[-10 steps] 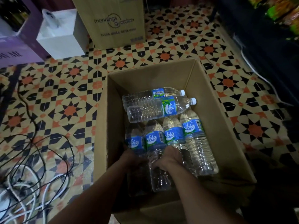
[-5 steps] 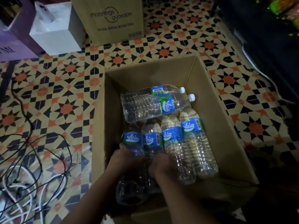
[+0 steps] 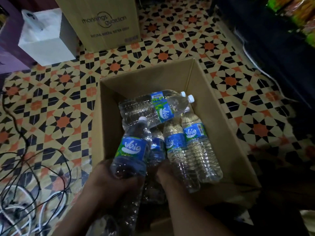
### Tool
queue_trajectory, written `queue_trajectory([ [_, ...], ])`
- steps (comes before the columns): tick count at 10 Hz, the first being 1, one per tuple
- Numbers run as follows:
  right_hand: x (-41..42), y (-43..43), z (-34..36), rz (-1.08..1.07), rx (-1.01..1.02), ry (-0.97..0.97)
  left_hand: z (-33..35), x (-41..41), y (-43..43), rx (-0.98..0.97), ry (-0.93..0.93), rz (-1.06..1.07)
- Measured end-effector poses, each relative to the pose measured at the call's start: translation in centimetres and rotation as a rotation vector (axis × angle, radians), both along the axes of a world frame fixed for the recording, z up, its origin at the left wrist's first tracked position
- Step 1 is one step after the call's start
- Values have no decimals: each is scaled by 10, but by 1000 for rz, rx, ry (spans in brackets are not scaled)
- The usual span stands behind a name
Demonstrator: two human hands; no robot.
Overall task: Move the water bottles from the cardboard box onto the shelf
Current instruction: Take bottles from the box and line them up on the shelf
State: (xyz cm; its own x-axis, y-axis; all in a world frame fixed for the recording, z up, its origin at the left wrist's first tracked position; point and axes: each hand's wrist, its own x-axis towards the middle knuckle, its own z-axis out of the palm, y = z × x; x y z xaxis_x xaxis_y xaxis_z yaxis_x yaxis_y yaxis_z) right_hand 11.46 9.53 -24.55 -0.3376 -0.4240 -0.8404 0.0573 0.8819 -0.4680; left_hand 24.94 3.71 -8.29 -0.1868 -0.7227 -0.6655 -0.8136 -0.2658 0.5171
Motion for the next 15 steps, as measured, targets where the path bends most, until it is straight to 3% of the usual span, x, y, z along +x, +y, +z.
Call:
queue_trajectory([
  [1,-3,9,13,-15,-39,-106,-5,13,-3,-41,100,101],
  [3,-7,16,47,-142,-106,-143,18,9,2,-270,176,81],
  [4,-16,25,79,-161,-70,-202,33,2,5,-289,222,48],
  [6,-38,53,131,-279,-226,-163,53,-10,14,-369,295,71],
  [10,-78,119,258,-559,-671,264,108,-87,46,-510,600,-39],
  [12,-120,194,345,-702,-1018,533,184,-159,88,-666,869,-170],
  [15,-172,341,452,-859,-1194,905,299,-258,216,-680,1314,-404],
])
